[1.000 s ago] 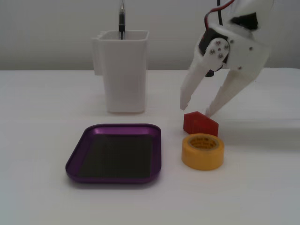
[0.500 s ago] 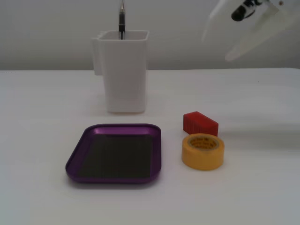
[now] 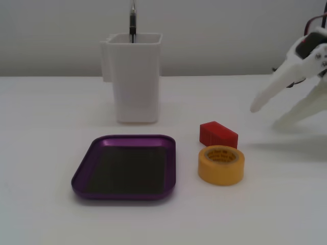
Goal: Remove the cube from the box.
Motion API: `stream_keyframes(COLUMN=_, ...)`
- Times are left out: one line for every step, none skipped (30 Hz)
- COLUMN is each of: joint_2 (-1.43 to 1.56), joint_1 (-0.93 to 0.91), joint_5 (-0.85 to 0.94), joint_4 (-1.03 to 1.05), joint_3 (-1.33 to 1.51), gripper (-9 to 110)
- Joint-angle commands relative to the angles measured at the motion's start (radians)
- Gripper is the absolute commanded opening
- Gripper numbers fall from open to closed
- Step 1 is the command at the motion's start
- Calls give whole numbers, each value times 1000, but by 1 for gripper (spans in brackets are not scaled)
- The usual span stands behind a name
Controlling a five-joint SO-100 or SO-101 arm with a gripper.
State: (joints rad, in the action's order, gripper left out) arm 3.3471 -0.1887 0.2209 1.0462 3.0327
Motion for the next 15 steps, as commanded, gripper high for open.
stream_keyframes(joint_2=117, joint_1=0, joint_5=-9, joint_4=12, joint_3=89, gripper=12)
stream_keyframes(joint_2=104, joint_1=3, joint_5=-9, joint_4=9, joint_3=91, gripper=12)
stream_keyframes(joint_2=97, joint_1=5, joint_5=-9, joint_4=8, joint_3=92, gripper=12)
stream_keyframes(joint_2=80, joint_1=6, joint_5=-9, joint_4=6, joint_3=92, gripper=12)
stream_keyframes(joint_2=69, joint_1=6, joint_5=-9, joint_4=6, joint_3=92, gripper=12)
stream_keyframes(joint_2=64, joint_1=6, joint_5=-9, joint_4=6, joint_3=92, gripper=12)
stream_keyframes(joint_2=63, joint_1=6, joint_5=-11, joint_4=6, joint_3=92, gripper=12)
stream_keyframes(joint_2=63, joint_1=8, joint_5=-12, joint_4=8, joint_3=92, gripper=10)
stream_keyframes(joint_2=63, joint_1=8, joint_5=-25, joint_4=6, joint_3=92, gripper=6)
stream_keyframes(joint_2=63, joint_1=6, joint_5=-46, joint_4=3, joint_3=92, gripper=1)
stream_keyframes(joint_2=63, joint_1=5, joint_5=-67, joint_4=3, joint_3=92, gripper=-2)
stream_keyframes(joint_2=63, joint_1=5, joint_5=-83, joint_4=5, joint_3=92, gripper=0)
stream_keyframes(joint_2=63, joint_1=5, joint_5=-91, joint_4=8, joint_3=92, gripper=1)
stream_keyframes(joint_2=63, joint_1=6, joint_5=-98, joint_4=11, joint_3=92, gripper=1)
stream_keyframes(joint_2=63, joint_1=8, joint_5=-98, joint_4=11, joint_3=92, gripper=1)
